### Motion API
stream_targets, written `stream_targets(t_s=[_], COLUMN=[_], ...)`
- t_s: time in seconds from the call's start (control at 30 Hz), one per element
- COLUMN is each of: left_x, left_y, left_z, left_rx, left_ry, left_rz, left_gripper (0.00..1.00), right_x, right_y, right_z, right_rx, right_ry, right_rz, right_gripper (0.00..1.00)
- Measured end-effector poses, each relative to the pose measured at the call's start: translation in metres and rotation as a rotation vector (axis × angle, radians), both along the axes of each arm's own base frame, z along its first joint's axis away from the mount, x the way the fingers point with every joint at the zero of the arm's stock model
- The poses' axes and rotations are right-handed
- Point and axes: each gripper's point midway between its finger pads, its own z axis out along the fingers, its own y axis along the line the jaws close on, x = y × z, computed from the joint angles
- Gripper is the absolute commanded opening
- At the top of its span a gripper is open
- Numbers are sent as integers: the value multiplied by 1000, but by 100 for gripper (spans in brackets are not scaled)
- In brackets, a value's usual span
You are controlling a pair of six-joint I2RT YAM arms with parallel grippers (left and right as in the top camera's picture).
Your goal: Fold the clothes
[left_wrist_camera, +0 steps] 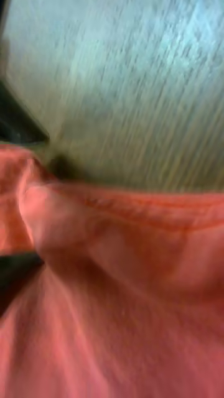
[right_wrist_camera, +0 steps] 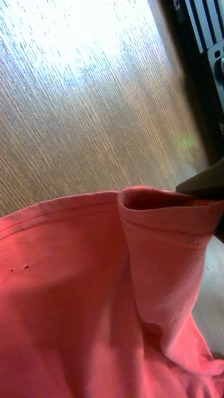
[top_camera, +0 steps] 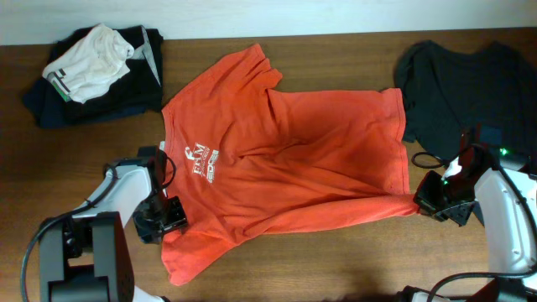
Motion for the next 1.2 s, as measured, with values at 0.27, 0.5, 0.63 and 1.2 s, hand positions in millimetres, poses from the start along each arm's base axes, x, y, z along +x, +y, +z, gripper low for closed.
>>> stream_targets(t_s=[0.27,0.5,0.63,1.2], left_x=[-2,29,49,117], left_y=[-2,0,1,4], left_z=[-2,65,130,195], left_rx=[-10,-3,10,32], left_ry=[5,-132,-428,-883], left_rz=[0,-5,-14,-15], left_gripper=[0,0,0,0], right_x=[0,0,1,33], right_y=[1,3,8,18], right_z=[0,3,22,53], right_rx=[8,12,12,9], right_ry=[-3,-13,-109,-365], right_rz=[0,-1,0,61], right_gripper=[4,4,4,4])
